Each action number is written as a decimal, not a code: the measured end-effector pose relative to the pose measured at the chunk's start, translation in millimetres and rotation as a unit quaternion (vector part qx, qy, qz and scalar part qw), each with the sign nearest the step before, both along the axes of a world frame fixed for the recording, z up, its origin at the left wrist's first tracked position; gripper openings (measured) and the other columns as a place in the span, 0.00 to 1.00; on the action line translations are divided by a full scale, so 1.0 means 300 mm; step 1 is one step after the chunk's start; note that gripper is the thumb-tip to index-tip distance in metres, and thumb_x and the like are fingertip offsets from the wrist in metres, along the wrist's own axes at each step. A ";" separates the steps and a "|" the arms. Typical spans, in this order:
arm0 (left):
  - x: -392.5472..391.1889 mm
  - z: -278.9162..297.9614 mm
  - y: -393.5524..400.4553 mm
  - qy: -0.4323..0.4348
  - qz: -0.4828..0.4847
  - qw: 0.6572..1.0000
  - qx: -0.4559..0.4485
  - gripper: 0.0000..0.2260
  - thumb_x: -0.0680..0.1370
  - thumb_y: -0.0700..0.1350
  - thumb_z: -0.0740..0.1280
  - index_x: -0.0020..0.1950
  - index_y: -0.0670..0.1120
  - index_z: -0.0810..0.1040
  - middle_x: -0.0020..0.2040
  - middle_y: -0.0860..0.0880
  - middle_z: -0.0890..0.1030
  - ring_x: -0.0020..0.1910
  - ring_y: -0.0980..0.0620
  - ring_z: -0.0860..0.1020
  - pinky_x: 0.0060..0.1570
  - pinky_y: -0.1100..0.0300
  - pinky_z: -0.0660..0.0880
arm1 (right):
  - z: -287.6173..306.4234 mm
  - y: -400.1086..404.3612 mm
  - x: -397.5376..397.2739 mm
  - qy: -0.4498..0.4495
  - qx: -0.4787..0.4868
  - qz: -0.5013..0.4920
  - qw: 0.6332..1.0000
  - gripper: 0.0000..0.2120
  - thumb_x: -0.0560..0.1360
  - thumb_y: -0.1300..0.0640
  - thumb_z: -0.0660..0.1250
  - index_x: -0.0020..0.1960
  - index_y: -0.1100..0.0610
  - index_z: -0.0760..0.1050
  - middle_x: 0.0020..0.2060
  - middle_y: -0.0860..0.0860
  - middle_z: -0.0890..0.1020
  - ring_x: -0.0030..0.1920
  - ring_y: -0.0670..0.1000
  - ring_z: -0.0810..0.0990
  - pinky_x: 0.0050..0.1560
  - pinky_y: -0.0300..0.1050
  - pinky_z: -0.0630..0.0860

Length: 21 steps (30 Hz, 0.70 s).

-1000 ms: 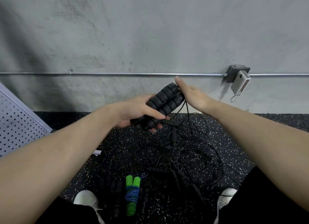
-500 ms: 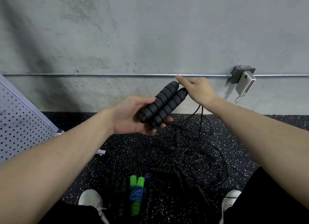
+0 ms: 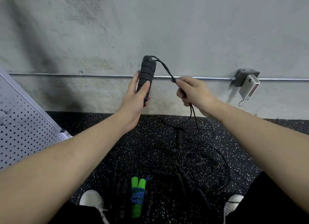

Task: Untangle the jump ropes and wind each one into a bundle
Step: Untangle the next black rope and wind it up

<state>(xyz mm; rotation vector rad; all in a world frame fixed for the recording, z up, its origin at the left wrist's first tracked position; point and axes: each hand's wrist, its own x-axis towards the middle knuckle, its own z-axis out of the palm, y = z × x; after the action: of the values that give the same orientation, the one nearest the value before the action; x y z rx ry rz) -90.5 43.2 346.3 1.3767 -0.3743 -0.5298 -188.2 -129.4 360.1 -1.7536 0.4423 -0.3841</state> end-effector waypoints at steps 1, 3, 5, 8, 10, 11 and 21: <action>-0.006 -0.001 -0.011 0.004 0.013 1.000 -0.005 0.25 0.85 0.48 0.64 0.79 0.65 0.62 0.51 0.52 0.79 0.45 0.52 0.73 0.46 0.58 0.71 | 0.005 0.024 0.004 -0.005 0.005 0.022 1.000 0.13 0.85 0.56 0.59 0.65 0.51 0.77 0.28 0.49 0.75 0.24 0.46 0.67 0.27 0.40 0.65; -0.022 0.000 -0.039 0.032 0.025 0.999 -0.023 0.25 0.85 0.49 0.64 0.79 0.66 0.62 0.54 0.54 0.80 0.47 0.53 0.74 0.46 0.57 0.73 | 0.003 0.076 0.006 0.008 -0.038 0.069 0.997 0.18 0.85 0.57 0.56 0.74 0.47 0.70 0.29 0.49 0.76 0.25 0.46 0.69 0.27 0.40 0.68; -0.033 0.003 -0.070 0.073 0.024 0.995 -0.057 0.23 0.85 0.49 0.62 0.78 0.66 0.64 0.58 0.51 0.80 0.46 0.52 0.76 0.43 0.56 0.75 | -0.006 0.120 0.004 0.021 -0.105 0.100 0.989 0.21 0.86 0.58 0.54 0.77 0.44 0.65 0.31 0.48 0.77 0.26 0.45 0.71 0.29 0.38 0.71; -0.032 0.014 -0.104 0.119 0.040 0.985 -0.115 0.16 0.87 0.48 0.59 0.74 0.62 0.70 0.56 0.48 0.80 0.44 0.50 0.76 0.36 0.56 0.75 | -0.017 0.150 0.005 0.032 -0.183 0.107 0.977 0.22 0.86 0.59 0.53 0.78 0.47 0.64 0.41 0.47 0.80 0.34 0.42 0.74 0.36 0.27 0.69; -0.023 0.027 -0.119 0.137 0.064 0.981 -0.123 0.12 0.87 0.49 0.59 0.68 0.60 0.74 0.54 0.49 0.80 0.46 0.51 0.76 0.44 0.54 0.76 | -0.020 0.159 -0.001 0.053 -0.247 0.114 0.961 0.22 0.85 0.59 0.55 0.79 0.49 0.63 0.48 0.46 0.79 0.45 0.45 0.75 0.42 0.21 0.65; -0.021 0.033 -0.125 0.145 0.073 0.979 -0.123 0.10 0.86 0.50 0.59 0.65 0.60 0.75 0.53 0.50 0.80 0.47 0.51 0.76 0.48 0.52 0.77 | -0.023 0.158 -0.008 0.057 -0.265 0.120 0.955 0.23 0.85 0.60 0.55 0.79 0.50 0.63 0.50 0.47 0.79 0.47 0.46 0.74 0.43 0.19 0.63; -0.002 0.006 -0.119 0.109 0.071 0.991 -0.008 0.13 0.76 0.34 0.67 0.58 0.47 0.76 0.48 0.43 0.77 0.42 0.48 0.77 0.47 0.51 0.82 | -0.005 0.092 -0.081 0.085 -0.302 0.140 0.939 0.16 0.85 0.56 0.58 0.71 0.49 0.74 0.26 0.27 0.74 0.30 0.30 0.73 0.35 0.26 0.67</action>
<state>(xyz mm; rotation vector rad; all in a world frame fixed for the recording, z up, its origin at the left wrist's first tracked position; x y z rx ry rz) -91.2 7.4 348.1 1.3042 -0.1011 -0.5517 -212.4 -101.9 358.7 -2.4257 0.1932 -0.1690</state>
